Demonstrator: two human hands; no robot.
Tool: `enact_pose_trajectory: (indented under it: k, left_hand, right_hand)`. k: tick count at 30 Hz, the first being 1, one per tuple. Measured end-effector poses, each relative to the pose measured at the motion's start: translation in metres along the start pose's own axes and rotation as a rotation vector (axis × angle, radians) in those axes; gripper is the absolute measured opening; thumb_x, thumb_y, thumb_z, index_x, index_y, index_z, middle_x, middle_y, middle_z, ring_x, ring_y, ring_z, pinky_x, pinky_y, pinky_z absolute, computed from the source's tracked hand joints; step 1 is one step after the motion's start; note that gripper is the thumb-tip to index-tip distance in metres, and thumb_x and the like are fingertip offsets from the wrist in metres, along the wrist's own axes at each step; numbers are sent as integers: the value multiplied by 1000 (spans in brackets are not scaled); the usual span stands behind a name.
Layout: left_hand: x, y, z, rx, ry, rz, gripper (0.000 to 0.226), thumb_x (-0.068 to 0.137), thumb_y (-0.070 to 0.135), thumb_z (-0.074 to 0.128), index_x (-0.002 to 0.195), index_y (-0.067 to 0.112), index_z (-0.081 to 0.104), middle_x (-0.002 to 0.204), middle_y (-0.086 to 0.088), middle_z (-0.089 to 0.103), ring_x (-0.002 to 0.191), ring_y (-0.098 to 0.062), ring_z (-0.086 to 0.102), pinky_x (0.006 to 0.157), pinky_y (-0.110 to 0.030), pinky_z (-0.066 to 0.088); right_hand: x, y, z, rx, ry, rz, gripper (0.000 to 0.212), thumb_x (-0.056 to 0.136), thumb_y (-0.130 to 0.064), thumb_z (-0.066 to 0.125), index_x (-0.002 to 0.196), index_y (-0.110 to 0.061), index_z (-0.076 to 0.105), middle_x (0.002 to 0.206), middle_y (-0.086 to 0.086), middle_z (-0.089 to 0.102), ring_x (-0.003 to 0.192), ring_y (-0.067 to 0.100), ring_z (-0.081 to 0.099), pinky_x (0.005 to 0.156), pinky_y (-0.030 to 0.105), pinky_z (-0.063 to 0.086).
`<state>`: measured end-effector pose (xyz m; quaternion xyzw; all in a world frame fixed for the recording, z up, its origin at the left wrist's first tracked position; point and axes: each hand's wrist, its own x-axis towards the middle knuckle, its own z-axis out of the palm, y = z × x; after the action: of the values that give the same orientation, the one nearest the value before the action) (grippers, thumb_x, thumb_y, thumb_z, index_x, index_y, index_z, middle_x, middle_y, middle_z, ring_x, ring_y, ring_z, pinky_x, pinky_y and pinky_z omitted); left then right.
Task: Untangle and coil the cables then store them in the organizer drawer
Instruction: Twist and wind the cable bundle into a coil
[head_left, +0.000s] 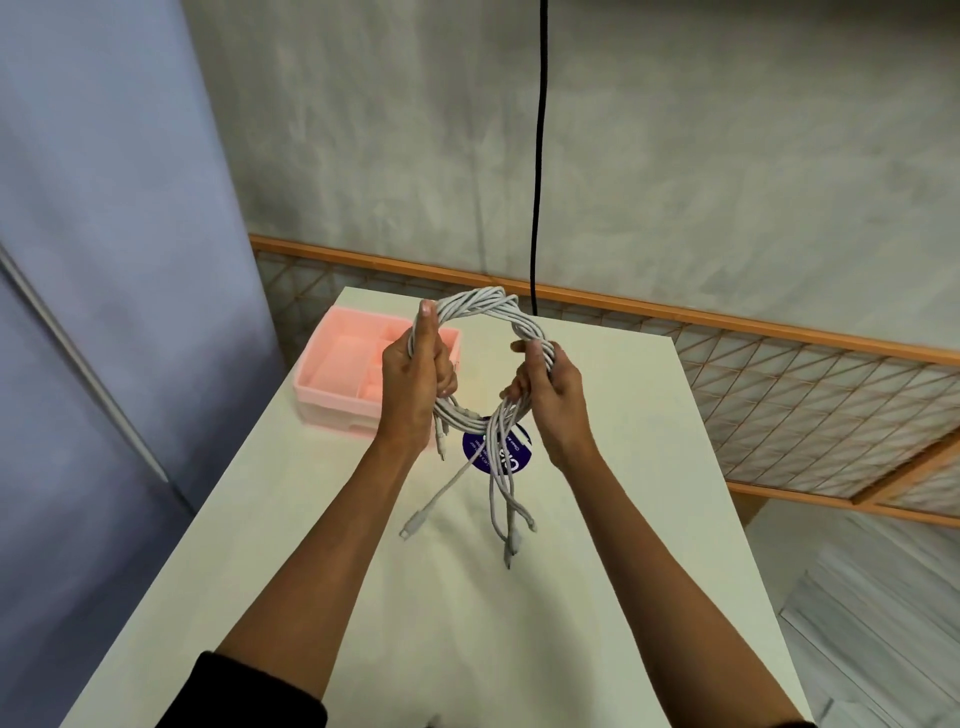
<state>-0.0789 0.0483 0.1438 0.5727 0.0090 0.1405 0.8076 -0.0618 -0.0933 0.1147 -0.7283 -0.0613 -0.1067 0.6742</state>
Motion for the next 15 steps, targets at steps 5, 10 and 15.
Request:
enact_pose_trajectory:
  k: [5,10,15]
  left_hand:
    - [6,3,-6,-78,62,-72,52,100,41,39,55,19,28,40,7,23,36,-8,19,40,-18,24]
    - [8,-1,-13,-119,24,-133,52,98,45,39,54,21,30,42,6,23,39,-9,18,41,-18,24]
    - [4,-3,-17,-115,-114,-175,55,97,46,38,45,25,37,40,7,25,37,-7,20,43,-21,23]
  right_hand:
    - [0,-12,-6,332,-348,245,50,86,-59,39,59,-17,35,44,-7,25,38,11,26,61,30,45]
    - [5,-10,-8,680,-641,440,57,91,-55,37,44,-22,32,32,-7,25,25,7,24,51,25,47]
    - [12,-9,-17,620,-610,413,60,97,-45,31,42,-20,35,32,-5,28,27,11,27,52,26,46]
